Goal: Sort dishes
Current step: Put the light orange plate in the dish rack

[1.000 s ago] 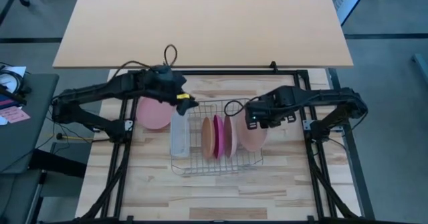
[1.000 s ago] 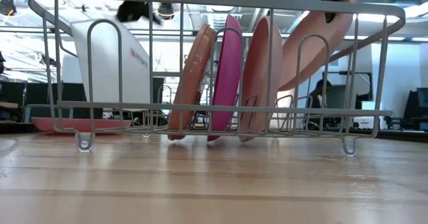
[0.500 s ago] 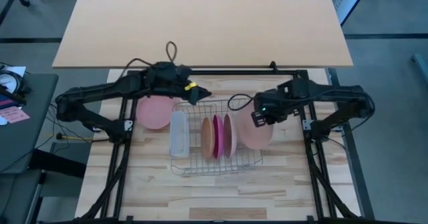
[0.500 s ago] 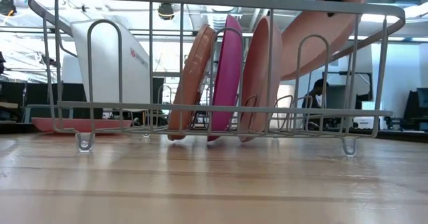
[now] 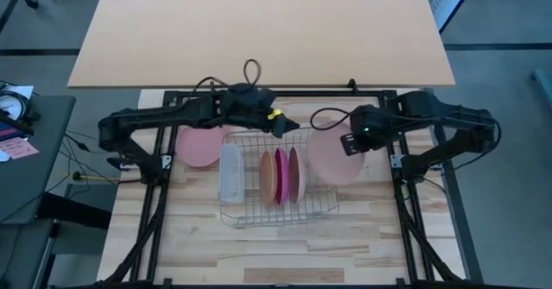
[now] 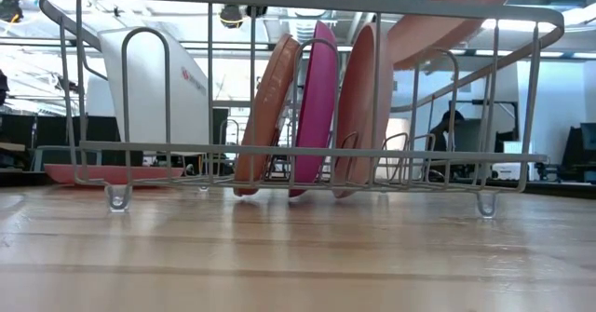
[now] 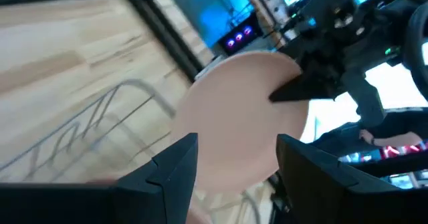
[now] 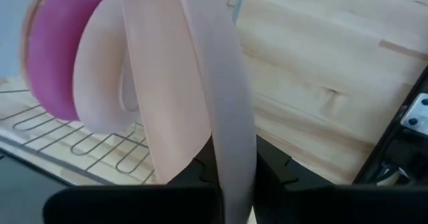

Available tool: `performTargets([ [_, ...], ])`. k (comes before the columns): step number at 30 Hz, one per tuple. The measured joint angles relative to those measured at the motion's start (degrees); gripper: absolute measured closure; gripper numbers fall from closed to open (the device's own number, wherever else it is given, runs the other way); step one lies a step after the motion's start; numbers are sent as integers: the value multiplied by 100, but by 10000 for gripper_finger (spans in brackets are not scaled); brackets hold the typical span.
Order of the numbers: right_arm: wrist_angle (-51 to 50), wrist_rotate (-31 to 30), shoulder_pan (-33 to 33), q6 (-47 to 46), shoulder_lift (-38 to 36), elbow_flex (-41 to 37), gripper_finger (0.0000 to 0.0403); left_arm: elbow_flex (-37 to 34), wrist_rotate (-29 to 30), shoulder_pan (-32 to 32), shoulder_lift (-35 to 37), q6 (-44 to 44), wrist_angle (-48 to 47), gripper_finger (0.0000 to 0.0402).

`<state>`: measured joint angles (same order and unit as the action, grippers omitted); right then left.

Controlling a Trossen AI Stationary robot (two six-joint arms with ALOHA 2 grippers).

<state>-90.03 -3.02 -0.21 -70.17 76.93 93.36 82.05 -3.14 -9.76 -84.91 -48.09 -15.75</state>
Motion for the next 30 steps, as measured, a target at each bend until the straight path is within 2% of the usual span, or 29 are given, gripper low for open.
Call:
performTargets([
  [5, 4, -143, 9, 253, -220, 0, 358, 763, -86, -72, -653, 163, -276, 198],
  [10, 14, -163, 11, 628, -351, 0, 358, 1639, -716, -378, -1469, 909, -1304, 171],
  [16, 112, -165, 9, 1021, -372, 0, 358, 2272, -1166, -472, -1917, 1831, -1299, 153],
  [19, 123, -168, 6, 1032, -374, 0, 358, 2318, -1150, -433, -1947, 2518, -1256, 152],
  [23, 296, -317, 5, 1033, -355, 0, 358, 2325, -697, -297, -1933, 3053, -1183, 152],
  [26, 559, -466, 4, 1052, -357, 0, 358, 2325, -665, -243, -1944, 3506, -1095, 156],
  [30, 718, -535, -28, 1056, -355, 0, 358, 2328, -382, -225, -2028, 3536, -1103, 172],
])
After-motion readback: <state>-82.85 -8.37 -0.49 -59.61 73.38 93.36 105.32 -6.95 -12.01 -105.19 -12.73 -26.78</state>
